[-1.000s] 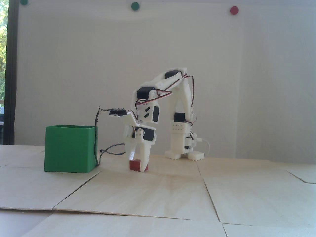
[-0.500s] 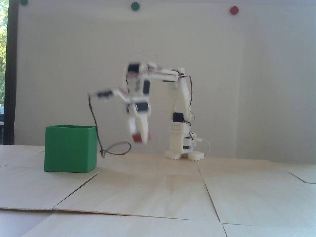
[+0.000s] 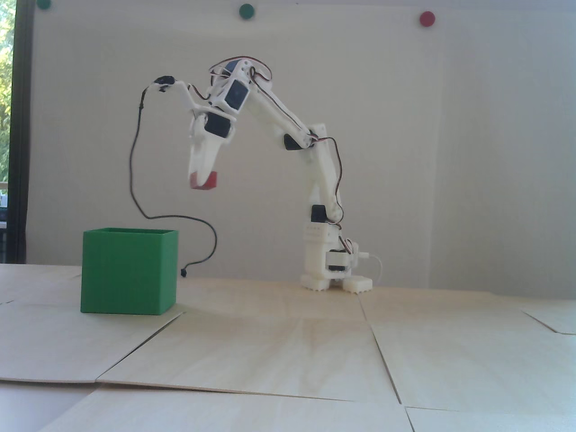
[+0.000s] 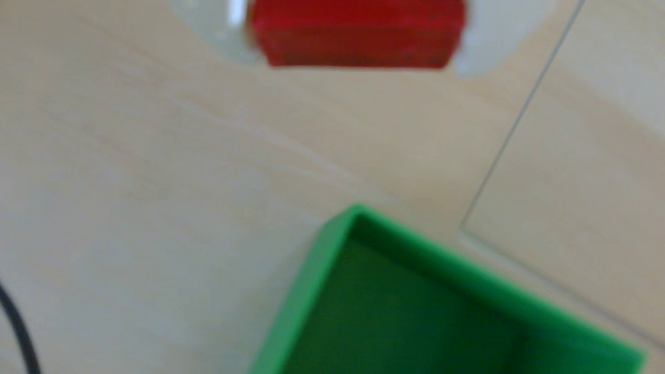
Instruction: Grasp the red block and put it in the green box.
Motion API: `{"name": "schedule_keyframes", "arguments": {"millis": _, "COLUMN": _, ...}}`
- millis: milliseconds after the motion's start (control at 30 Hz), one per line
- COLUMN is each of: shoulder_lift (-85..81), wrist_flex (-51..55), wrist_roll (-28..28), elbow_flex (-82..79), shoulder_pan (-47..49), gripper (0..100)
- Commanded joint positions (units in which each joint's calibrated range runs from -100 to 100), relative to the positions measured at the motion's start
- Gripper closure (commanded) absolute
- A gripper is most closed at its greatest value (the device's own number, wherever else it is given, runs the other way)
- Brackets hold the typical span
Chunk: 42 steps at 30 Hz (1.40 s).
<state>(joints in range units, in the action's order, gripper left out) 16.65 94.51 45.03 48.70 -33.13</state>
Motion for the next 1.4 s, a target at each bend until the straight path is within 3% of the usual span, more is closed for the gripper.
{"name": "schedule_keyframes", "arguments": {"millis": 0, "shoulder_lift": -7.0, "wrist_flex": -8.1, "wrist_roll": 0.5, "elbow_flex": 4.7, "shoulder_pan": -1.2, "gripper": 98}}
{"name": "schedule_keyframes", "arguments": {"millis": 167, "shoulder_lift": -7.0, "wrist_flex": -17.6, "wrist_roll": -0.1, "elbow_flex": 4.7, "shoulder_pan": 0.9, "gripper": 98}}
{"name": "schedule_keyframes", "arguments": {"millis": 267, "shoulder_lift": -7.0, "wrist_flex": -25.2, "wrist_roll": -3.6, "elbow_flex": 3.7, "shoulder_pan": 3.0, "gripper": 98}}
{"name": "schedule_keyframes", "arguments": {"millis": 500, "shoulder_lift": -7.2, "wrist_flex": -44.4, "wrist_roll": -4.5, "elbow_flex": -10.5, "shoulder_pan": 5.3, "gripper": 98}}
{"name": "schedule_keyframes", "arguments": {"millis": 1133, "shoulder_lift": -7.4, "wrist_flex": -42.7, "wrist_roll": -4.5, "elbow_flex": -15.7, "shoulder_pan": 2.3, "gripper": 96}}
{"name": "schedule_keyframes", "arguments": {"millis": 1200, "shoulder_lift": -7.4, "wrist_flex": -42.7, "wrist_roll": -4.5, "elbow_flex": -15.7, "shoulder_pan": 2.4, "gripper": 87}}
{"name": "schedule_keyframes", "arguments": {"millis": 1267, "shoulder_lift": -7.4, "wrist_flex": -42.7, "wrist_roll": -4.5, "elbow_flex": -15.7, "shoulder_pan": 2.3, "gripper": 67}}
{"name": "schedule_keyframes", "arguments": {"millis": 1367, "shoulder_lift": -7.4, "wrist_flex": -42.7, "wrist_roll": -3.8, "elbow_flex": -15.7, "shoulder_pan": 2.2, "gripper": 50}}
